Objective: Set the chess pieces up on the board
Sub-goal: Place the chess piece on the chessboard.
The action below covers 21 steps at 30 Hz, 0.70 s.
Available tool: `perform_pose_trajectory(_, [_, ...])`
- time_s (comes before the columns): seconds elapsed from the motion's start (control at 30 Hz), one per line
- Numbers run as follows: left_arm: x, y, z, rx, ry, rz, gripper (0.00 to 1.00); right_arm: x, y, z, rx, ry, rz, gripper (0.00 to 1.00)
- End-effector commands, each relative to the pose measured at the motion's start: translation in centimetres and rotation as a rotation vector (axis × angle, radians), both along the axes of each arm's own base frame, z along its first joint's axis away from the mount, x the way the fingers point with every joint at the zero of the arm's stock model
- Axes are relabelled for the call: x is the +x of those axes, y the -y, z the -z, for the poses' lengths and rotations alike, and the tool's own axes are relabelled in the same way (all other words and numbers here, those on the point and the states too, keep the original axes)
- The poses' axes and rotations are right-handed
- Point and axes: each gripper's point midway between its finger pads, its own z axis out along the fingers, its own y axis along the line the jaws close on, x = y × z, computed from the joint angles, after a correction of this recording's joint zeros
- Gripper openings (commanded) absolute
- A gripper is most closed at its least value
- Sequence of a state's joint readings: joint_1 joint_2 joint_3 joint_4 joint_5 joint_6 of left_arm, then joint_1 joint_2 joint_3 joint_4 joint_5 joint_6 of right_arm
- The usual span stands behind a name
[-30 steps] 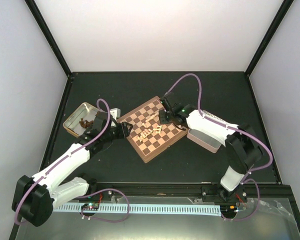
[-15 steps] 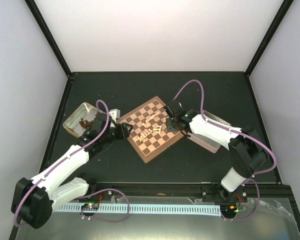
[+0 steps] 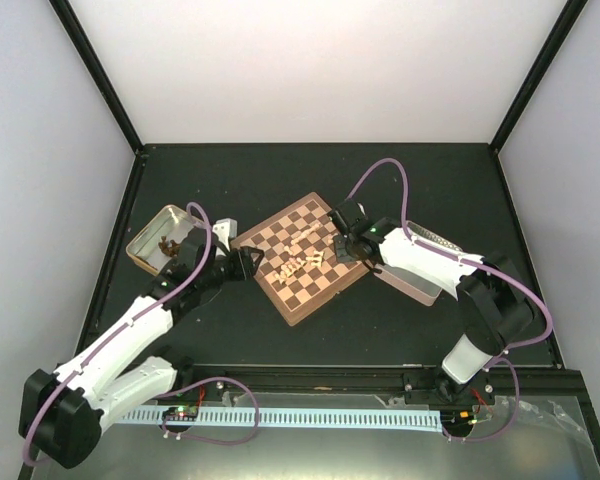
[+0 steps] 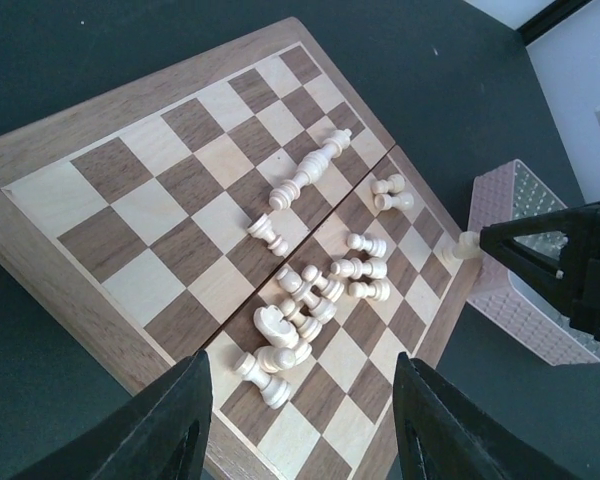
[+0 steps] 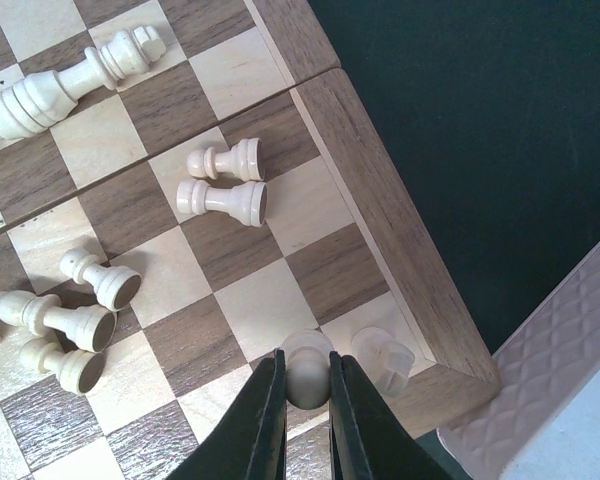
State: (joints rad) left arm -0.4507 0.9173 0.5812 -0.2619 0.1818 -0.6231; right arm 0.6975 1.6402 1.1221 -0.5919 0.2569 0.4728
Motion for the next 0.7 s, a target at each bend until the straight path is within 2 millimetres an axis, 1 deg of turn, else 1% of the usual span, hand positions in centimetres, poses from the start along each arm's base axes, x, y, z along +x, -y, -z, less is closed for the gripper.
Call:
perform_pose_trajectory(0.0, [-0.4,-0.2,-1.1,-0.028,0.014,-0.005,0.51,0.4,0.1,-1.0,0.000,0.028,-0.016,0.13])
perform_pose_trajectory(0.17, [-0.1,-0.1,-1.6,-0.044,0.035,-0.010,0.51,0.6,0.7,-1.4,-0.017,0.027,-0.017,0.13])
perform_pose_trajectory(0.3, [0.3,0.4,-1.7,-0.062,0.032,-0.002,0.51,0.8,1.1,-1.2,-0.009,0.013,-0.013,0.13])
perform_pose_trajectory(0.43, [0.4,1.0,-1.9,-0.089,0.030,0.018,0.51,1.0,0.9,-1.0,-0.010,0.007,-0.036,0.13])
perform_pose_trajectory(0.67, [1.0,1.4,-1.5,-0.085,0.018,0.026,0.51,2.6,0.4,0.0,-0.036,-0.024,-0.056,0.13])
